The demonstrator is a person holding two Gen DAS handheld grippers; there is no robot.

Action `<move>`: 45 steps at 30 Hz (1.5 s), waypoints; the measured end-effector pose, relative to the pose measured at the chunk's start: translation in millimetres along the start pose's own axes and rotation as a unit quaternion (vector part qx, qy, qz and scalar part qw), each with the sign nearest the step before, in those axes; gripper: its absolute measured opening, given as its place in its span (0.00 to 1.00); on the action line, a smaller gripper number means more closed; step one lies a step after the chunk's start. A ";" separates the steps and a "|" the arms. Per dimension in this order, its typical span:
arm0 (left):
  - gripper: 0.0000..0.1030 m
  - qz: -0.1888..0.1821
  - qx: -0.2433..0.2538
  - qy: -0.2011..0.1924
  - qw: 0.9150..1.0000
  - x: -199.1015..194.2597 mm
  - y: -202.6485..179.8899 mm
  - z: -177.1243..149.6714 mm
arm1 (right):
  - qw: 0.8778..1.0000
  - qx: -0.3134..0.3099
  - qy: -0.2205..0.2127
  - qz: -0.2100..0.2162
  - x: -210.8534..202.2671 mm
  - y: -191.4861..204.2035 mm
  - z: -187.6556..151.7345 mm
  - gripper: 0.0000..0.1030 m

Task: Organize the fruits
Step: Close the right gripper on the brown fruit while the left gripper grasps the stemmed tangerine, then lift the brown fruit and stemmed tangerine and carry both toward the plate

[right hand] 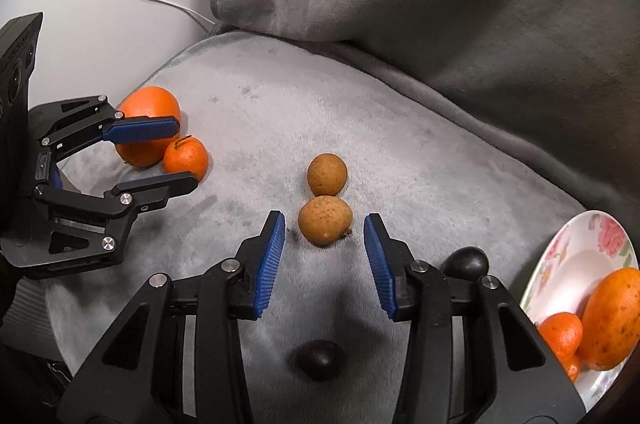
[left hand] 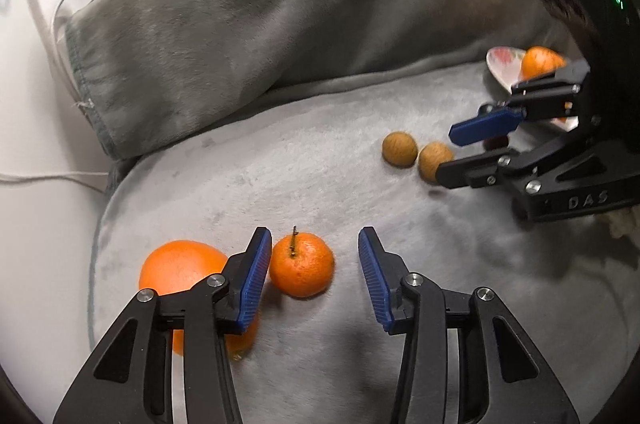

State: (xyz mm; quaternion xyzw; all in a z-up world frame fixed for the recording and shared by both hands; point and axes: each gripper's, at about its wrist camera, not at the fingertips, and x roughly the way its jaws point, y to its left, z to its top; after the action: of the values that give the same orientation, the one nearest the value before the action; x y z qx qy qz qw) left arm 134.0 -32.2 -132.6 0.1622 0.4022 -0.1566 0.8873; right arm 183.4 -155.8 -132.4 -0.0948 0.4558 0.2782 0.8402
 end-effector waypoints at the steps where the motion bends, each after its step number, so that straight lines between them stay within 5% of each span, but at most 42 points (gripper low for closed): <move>1: 0.43 0.005 0.008 0.004 1.000 2.3 -0.5 -0.8 | 1.000 0.000 0.002 0.001 1.5 -0.2 0.3 0.42; 15: 0.33 0.036 0.058 0.005 0.998 16.4 -8.4 -4.8 | 1.000 -0.002 0.019 -0.007 15.9 -1.1 4.0 0.31; 45: 0.32 -0.068 -0.065 -0.060 0.994 -33.0 -2.0 2.7 | 0.999 0.014 -0.027 -0.015 -23.2 -3.8 -11.0 0.31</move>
State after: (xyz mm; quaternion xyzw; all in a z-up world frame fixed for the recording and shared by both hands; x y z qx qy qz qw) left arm 114.3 -30.3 -106.0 0.0664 0.3678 -0.1990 0.9059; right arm 167.7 -172.4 -119.9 -0.0821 0.4354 0.2620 0.8573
